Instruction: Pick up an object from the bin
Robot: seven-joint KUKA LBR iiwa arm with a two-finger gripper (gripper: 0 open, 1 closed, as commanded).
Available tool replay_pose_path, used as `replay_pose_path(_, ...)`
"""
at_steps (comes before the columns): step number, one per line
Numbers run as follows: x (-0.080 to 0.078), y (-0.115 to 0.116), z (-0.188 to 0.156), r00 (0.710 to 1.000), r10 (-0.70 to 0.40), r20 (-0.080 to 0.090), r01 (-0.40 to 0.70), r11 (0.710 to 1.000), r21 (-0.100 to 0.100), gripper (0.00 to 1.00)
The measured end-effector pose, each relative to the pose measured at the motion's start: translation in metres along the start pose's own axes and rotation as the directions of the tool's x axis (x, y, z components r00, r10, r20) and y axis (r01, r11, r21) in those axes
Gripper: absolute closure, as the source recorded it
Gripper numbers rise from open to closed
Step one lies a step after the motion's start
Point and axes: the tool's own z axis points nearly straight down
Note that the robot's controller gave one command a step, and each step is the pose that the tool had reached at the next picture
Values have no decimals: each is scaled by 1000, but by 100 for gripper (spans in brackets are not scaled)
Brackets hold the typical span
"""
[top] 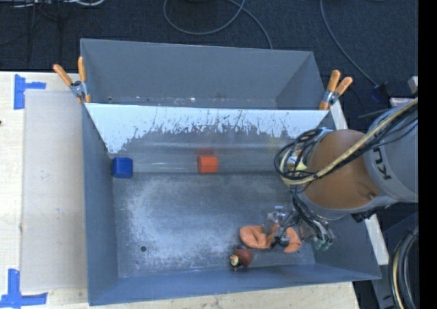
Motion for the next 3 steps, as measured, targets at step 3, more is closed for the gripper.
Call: replay_pose_path(3,0,0,-35,1000,-1,1,1,1000,0,100)
